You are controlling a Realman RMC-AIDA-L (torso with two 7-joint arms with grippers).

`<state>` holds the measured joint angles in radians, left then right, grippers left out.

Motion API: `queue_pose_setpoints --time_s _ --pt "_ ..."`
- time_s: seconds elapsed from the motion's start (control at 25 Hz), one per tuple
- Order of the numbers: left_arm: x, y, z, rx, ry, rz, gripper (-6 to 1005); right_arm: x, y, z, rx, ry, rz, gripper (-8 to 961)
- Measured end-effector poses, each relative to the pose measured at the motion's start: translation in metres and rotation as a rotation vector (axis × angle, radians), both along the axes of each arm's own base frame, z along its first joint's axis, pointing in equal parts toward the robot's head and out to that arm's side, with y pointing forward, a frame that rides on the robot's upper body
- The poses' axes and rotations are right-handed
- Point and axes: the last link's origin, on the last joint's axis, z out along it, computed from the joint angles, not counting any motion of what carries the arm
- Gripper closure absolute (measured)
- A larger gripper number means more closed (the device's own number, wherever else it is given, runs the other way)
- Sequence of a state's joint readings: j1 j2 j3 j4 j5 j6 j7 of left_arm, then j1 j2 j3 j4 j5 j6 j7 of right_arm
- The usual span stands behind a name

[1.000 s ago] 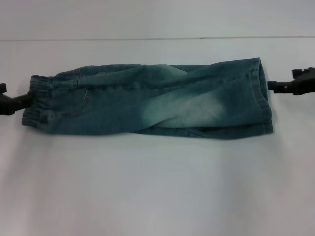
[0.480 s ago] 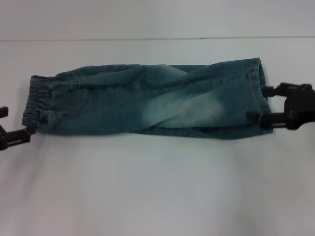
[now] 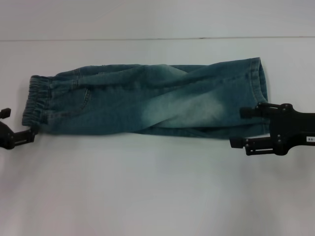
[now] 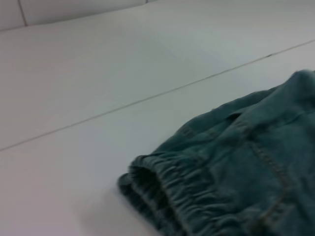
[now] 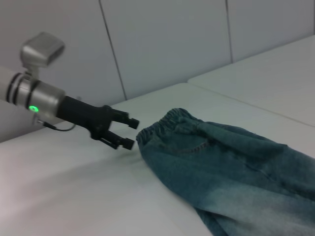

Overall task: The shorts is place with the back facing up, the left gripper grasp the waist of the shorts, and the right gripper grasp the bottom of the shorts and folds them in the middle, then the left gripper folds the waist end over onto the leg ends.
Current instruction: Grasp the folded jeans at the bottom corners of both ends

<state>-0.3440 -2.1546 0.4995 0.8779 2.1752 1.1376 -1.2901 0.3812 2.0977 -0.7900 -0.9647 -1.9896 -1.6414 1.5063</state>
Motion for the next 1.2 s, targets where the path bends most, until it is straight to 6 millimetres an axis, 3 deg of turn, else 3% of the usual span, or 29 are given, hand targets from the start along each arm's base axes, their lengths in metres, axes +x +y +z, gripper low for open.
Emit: queue_pose_setpoints --time_s 0.32,0.84,1.2 --pt "0.001 0.019 -0.003 0.020 0.049 -0.006 77 0.000 0.000 -0.001 -0.001 0.005 -0.012 18" --pt "0.015 0.032 -0.019 -0.065 0.066 -0.053 118 0.001 0.008 0.000 0.020 0.005 -0.029 22" --pt "0.007 0.039 -0.016 -0.079 0.101 0.039 146 0.000 0.009 -0.001 0.019 0.004 -0.026 25"
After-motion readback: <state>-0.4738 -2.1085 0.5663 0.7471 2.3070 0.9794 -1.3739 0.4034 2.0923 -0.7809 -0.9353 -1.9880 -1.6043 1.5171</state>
